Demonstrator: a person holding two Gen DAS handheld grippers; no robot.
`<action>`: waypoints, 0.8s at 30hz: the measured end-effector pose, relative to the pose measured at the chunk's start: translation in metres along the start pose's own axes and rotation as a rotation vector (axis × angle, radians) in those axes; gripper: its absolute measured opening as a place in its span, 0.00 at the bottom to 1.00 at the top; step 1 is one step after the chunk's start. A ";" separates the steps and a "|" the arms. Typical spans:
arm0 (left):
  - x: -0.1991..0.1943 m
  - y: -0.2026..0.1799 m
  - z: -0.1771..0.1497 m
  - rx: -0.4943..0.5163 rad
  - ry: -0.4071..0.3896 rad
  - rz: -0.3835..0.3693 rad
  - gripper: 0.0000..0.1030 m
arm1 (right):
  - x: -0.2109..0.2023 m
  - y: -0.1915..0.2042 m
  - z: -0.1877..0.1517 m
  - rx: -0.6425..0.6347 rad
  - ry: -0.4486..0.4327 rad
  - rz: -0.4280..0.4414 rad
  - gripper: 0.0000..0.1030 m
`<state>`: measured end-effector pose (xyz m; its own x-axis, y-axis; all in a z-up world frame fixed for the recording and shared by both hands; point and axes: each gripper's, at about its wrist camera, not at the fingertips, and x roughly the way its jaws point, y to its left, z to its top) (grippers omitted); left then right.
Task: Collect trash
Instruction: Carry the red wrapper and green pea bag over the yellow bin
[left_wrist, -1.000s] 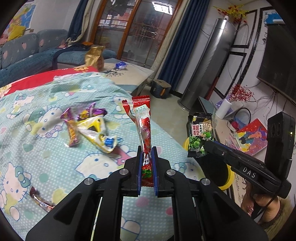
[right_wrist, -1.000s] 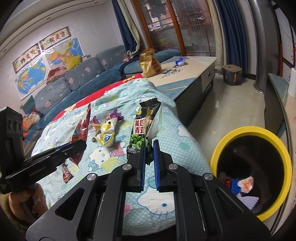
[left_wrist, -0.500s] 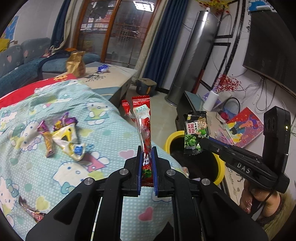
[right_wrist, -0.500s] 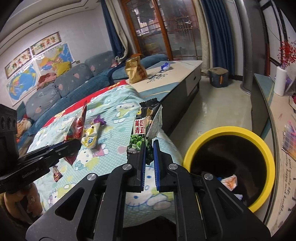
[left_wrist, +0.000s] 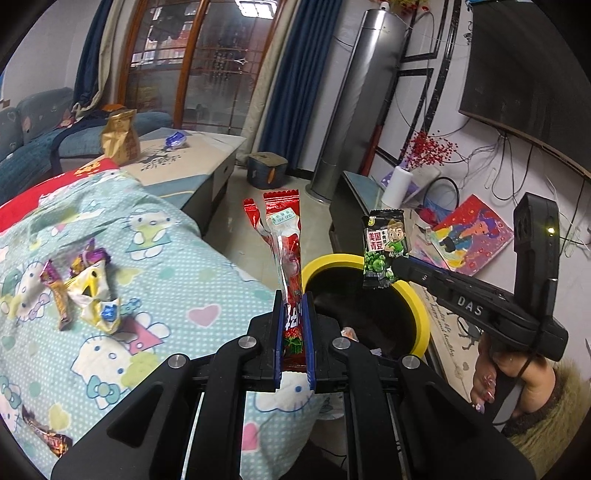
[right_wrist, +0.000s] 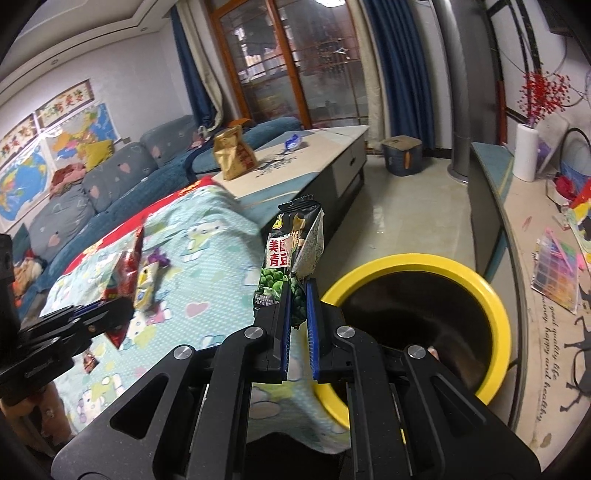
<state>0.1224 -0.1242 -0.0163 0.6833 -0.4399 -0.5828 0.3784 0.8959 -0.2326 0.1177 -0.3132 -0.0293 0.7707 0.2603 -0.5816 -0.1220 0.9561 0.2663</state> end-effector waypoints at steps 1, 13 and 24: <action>0.001 -0.002 0.000 0.004 0.001 -0.004 0.09 | 0.000 -0.004 0.001 0.009 -0.001 -0.008 0.05; 0.017 -0.028 0.000 0.063 0.022 -0.045 0.09 | 0.000 -0.049 0.003 0.082 -0.005 -0.099 0.05; 0.038 -0.047 -0.004 0.111 0.056 -0.069 0.09 | -0.001 -0.079 -0.001 0.130 0.005 -0.149 0.05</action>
<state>0.1280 -0.1822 -0.0305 0.6187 -0.4933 -0.6114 0.4921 0.8500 -0.1878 0.1256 -0.3883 -0.0506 0.7710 0.1184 -0.6257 0.0750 0.9588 0.2738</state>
